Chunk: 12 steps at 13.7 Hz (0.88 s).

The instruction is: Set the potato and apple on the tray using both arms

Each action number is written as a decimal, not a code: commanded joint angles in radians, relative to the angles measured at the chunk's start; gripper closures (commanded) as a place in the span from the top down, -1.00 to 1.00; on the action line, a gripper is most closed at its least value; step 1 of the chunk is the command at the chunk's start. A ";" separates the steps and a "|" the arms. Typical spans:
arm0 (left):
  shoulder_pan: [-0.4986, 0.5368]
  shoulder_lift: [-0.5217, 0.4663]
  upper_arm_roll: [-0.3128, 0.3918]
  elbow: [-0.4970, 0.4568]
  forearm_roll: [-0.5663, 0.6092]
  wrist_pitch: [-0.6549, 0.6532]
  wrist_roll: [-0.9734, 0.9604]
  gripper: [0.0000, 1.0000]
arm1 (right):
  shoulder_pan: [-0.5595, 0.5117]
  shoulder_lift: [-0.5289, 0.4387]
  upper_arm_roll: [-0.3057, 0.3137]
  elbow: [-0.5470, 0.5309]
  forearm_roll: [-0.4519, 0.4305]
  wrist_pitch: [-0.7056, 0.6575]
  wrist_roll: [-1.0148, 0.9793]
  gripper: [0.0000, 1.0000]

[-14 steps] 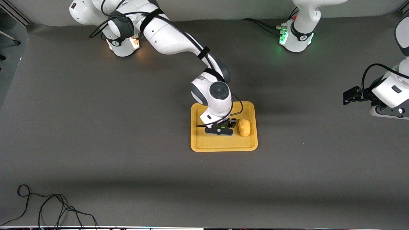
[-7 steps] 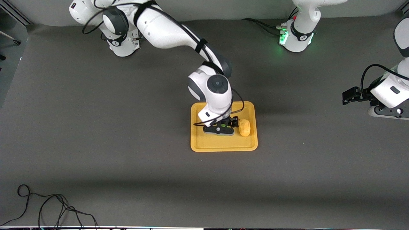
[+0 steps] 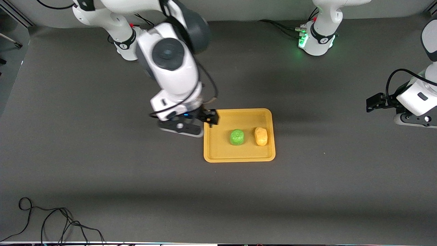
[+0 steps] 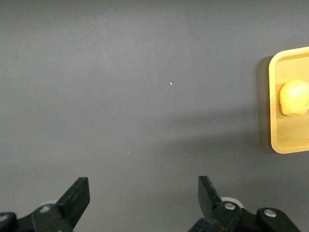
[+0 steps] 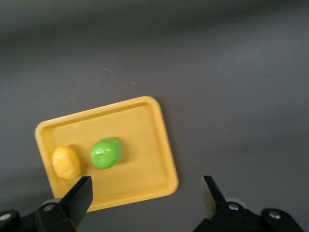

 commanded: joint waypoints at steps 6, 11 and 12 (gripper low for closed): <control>0.000 -0.001 0.000 0.000 0.012 0.024 0.015 0.99 | -0.136 -0.434 -0.149 -0.482 -0.052 0.016 -0.497 1.00; -0.002 0.001 0.000 0.002 0.012 0.022 0.014 0.99 | -0.559 -0.518 0.135 -0.554 -0.129 0.018 -0.652 1.00; -0.002 0.004 0.000 0.000 0.010 0.021 0.014 0.99 | -0.628 -0.524 0.173 -0.557 -0.129 0.018 -0.685 1.00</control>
